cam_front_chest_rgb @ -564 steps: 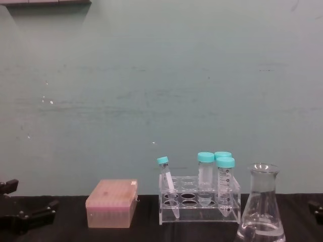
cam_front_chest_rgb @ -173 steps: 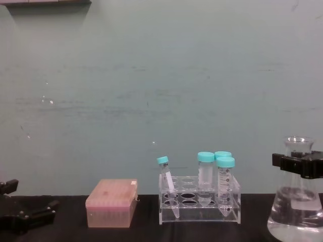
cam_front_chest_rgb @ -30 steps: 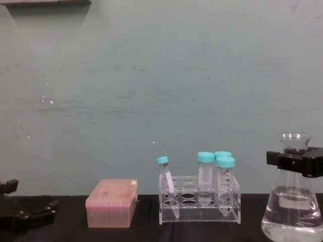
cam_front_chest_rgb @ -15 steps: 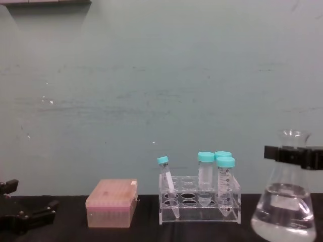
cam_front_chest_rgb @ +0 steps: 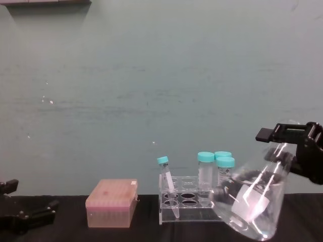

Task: Pick up the beaker with the right gripper, shake it three times, and then put it down.

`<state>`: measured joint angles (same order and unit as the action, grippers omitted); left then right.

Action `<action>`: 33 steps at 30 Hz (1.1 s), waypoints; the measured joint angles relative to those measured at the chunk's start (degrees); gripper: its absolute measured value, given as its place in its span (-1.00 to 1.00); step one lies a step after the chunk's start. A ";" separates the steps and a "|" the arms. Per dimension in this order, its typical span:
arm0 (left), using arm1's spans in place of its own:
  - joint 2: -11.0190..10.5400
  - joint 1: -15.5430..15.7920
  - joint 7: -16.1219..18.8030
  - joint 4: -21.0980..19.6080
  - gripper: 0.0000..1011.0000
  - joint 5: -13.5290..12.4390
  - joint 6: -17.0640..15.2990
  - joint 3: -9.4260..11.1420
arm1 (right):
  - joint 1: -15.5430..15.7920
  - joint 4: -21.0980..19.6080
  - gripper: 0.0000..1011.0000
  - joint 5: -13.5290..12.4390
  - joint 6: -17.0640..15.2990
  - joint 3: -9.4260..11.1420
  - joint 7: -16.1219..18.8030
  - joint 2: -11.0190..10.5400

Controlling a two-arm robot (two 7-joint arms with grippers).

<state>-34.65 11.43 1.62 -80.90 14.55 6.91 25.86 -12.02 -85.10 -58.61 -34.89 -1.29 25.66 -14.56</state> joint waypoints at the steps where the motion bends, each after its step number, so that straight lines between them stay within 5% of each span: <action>1: 0.00 0.00 0.00 0.00 0.98 0.00 0.00 0.00 | 0.26 0.06 -0.11 -2.56 -2.23 0.96 -1.42 1.12; 5: 0.00 0.00 0.00 0.00 0.98 0.00 0.00 0.00 | 0.76 0.24 -0.11 -7.69 -5.98 2.84 -4.48 3.39; 9: 0.00 0.00 0.00 0.00 0.98 0.00 0.00 0.00 | 0.87 0.33 -0.11 -9.63 -6.72 3.29 -5.68 3.96; 15: 0.00 0.00 0.00 0.00 0.98 0.00 0.00 0.00 | 0.89 0.12 -0.11 -7.25 -3.87 1.75 -4.68 2.32; 22: 0.00 0.00 0.00 0.00 0.98 0.00 0.00 0.00 | 0.17 -1.21 -0.11 8.28 9.52 -4.88 -0.03 -5.00; 23: 0.00 0.00 0.00 0.00 0.98 0.00 0.00 0.00 | -0.16 -1.59 -0.11 13.94 14.54 -7.13 0.59 -7.44; 26: 0.00 0.00 0.00 0.00 0.98 0.00 0.00 0.00 | -0.71 -2.03 -0.11 23.84 22.67 -10.44 0.51 -10.95; 27: 0.00 0.00 0.00 0.00 0.98 0.00 0.00 0.00 | -1.18 -2.12 -0.11 30.10 27.55 -12.68 -0.26 -13.22; 28: 0.00 0.00 0.00 0.00 0.98 0.00 0.00 0.00 | -1.35 -2.12 -0.11 32.53 29.27 -13.37 -0.79 -13.94; 29: 0.00 0.00 0.00 0.00 0.98 0.00 0.00 0.00 | -1.85 -2.11 -0.11 38.13 32.81 -15.05 -2.14 -15.66; 33: 0.00 0.00 0.00 0.00 0.98 0.00 0.00 0.00 | -2.68 -1.67 -0.11 49.08 38.30 -17.45 -5.41 -18.12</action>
<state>-34.65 11.43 1.62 -80.90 14.55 6.91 25.86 -14.70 -86.78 -9.53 3.41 -18.74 20.25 -32.68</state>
